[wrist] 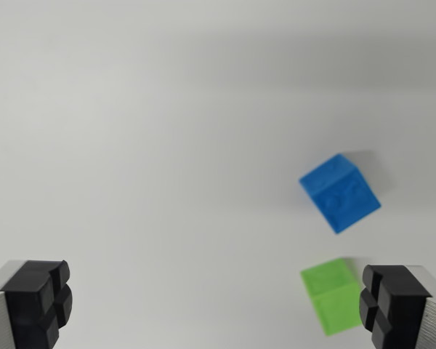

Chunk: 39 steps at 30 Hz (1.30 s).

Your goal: Stack cube

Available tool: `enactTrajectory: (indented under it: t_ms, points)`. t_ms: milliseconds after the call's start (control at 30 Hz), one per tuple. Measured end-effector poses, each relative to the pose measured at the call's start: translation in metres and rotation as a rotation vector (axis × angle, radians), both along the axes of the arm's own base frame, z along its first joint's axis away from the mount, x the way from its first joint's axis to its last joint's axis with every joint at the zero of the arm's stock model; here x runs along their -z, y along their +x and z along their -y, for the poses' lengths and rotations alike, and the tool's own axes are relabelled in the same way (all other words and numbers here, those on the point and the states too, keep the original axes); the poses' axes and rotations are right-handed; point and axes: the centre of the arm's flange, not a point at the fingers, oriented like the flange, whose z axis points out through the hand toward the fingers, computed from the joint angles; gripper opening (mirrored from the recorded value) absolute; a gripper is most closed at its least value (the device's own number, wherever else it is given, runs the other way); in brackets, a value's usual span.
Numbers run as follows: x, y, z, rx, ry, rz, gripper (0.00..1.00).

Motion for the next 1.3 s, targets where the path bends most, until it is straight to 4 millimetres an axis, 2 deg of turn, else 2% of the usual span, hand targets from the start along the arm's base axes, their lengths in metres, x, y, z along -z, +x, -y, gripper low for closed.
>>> enactTrajectory:
  t_ms: [700,1300]
  points:
    - [0.004,-0.002,0.003,-0.020,0.000,-0.003,1.00]
    - [0.030,-0.015,0.028,-0.134,0.005,-0.006,1.00]
